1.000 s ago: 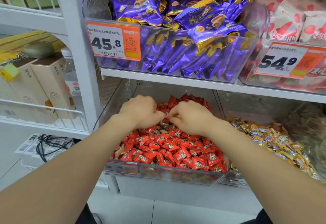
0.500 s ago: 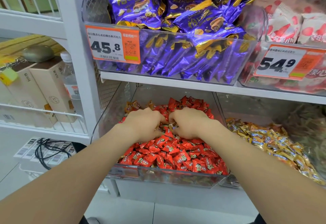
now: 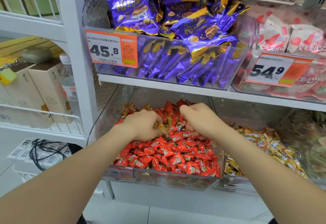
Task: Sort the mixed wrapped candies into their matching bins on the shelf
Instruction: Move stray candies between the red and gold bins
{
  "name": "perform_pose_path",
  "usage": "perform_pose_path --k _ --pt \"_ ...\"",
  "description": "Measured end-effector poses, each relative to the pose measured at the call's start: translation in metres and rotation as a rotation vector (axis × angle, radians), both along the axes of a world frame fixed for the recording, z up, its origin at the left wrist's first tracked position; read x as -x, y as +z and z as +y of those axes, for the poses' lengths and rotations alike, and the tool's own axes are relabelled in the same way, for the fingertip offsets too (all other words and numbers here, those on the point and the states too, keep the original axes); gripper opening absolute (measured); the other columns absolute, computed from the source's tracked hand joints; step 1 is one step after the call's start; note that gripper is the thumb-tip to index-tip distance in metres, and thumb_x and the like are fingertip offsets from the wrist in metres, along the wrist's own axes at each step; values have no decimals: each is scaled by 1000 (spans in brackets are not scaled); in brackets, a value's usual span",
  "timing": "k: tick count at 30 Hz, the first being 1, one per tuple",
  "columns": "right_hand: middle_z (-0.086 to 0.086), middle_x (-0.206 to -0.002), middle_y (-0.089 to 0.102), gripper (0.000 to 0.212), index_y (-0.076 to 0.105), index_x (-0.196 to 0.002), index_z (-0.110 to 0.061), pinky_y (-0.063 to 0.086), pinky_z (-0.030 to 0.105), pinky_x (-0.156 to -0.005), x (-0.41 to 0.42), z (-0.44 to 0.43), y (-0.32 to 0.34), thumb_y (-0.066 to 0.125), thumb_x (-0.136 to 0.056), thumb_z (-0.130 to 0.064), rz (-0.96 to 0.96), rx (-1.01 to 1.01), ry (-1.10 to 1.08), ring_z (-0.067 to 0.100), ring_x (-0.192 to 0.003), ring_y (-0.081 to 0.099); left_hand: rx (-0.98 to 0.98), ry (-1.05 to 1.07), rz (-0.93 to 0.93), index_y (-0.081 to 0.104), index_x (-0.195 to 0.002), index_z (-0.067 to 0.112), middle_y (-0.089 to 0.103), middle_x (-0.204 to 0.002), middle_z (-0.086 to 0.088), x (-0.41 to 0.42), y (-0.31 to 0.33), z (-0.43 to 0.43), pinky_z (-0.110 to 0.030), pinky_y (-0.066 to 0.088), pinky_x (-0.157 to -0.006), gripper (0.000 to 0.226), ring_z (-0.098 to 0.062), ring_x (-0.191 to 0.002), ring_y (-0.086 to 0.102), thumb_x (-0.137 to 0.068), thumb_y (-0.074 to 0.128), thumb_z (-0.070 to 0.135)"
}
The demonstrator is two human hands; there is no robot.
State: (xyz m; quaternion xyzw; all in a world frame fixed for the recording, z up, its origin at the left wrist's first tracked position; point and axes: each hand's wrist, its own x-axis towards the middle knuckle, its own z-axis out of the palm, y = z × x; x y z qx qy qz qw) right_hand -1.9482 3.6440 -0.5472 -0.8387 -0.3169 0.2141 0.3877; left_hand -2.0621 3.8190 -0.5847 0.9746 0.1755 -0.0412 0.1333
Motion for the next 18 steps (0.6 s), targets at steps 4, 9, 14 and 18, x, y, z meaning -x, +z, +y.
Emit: perform_pose_path --k 4,9,14,18 --pt "7 -56 46 43 53 -73 -11 30 19 -40 0 -3 2 47 -105 -40 14 -48 6 18 -40 37 187 52 -217 67 -98 37 69 -80 5 9 9 7 -37 57 -80 23 -16 -78 66 -89 69 59" --pt "1 -60 60 41 69 -108 -7 39 21 -44 7 -3 2 45 -112 -40 -71 -42 273 13 -48 49 320 65 -328 73 -91 31 74 -74 4 23 17 -5 -31 55 -74 18 -7 -69 67 -90 75 48" --pt "-13 -66 61 36 67 -112 -23 43 21 -57 17 -1 1 48 -108 -53 -195 54 375 2 -57 54 331 90 -351 70 -87 36 73 -75 6 28 16 -11 -40 58 -74 33 -12 -72 69 -74 62 65" --pt "-3 -76 67 31 61 -107 -20 49 33 -61 16 -2 -3 51 -107 -50 -228 105 375 7 -60 57 229 84 -373 67 -95 49 71 -79 9 29 15 -15 -42 58 -76 39 -14 -78 67 -72 50 76"
